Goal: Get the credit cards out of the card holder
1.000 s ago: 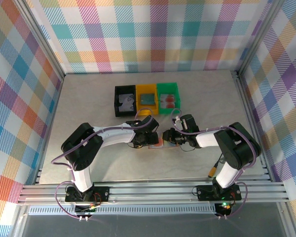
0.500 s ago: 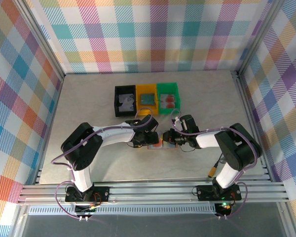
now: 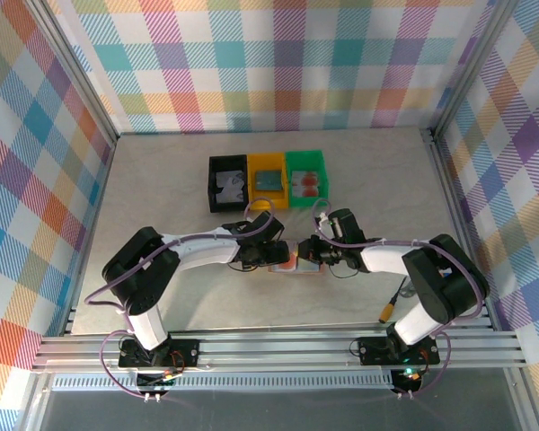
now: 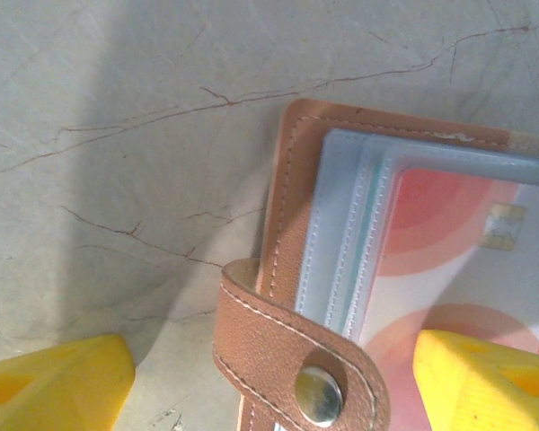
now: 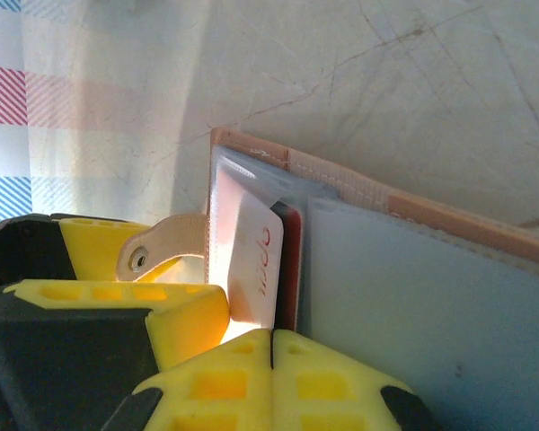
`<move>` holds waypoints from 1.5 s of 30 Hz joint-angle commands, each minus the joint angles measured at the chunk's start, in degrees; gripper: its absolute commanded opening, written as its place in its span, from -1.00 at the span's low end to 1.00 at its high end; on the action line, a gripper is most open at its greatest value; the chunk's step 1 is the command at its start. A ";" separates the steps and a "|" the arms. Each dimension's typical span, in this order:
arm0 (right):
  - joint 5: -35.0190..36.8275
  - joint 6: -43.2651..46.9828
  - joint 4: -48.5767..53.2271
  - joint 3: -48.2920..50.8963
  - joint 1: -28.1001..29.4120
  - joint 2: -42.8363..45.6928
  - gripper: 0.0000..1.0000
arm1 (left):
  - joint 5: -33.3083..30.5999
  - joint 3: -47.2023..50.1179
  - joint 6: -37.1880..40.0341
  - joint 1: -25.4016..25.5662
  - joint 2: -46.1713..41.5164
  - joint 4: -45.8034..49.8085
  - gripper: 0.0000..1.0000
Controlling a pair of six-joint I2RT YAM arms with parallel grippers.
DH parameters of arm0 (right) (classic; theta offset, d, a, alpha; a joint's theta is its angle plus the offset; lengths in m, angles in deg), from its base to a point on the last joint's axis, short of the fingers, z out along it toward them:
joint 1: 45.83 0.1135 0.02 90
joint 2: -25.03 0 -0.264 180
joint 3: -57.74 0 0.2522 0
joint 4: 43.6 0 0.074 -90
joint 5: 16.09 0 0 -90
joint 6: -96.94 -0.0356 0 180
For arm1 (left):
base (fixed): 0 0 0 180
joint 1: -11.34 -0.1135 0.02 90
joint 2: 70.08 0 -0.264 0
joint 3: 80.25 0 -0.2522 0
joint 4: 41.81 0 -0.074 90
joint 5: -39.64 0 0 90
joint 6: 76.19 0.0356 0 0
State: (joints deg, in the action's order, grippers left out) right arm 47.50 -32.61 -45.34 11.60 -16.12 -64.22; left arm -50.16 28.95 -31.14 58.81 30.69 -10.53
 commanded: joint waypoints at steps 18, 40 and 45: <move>2.93 0.79 8.09 0.34 0.49 5.57 -1.00 | 6.38 7.09 -3.67 0.93 -2.18 7.21 0.73; 3.04 1.41 11.90 -0.51 0.52 7.68 -1.00 | 7.06 5.90 -3.03 1.79 5.04 7.59 0.62; 3.39 1.49 11.91 -0.17 0.52 8.31 -1.00 | 5.86 4.19 -2.43 2.70 6.35 9.68 0.49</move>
State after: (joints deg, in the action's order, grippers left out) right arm 51.35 -32.43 -33.91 12.41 -15.97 -57.25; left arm -50.90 29.76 -31.99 59.07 30.64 -9.74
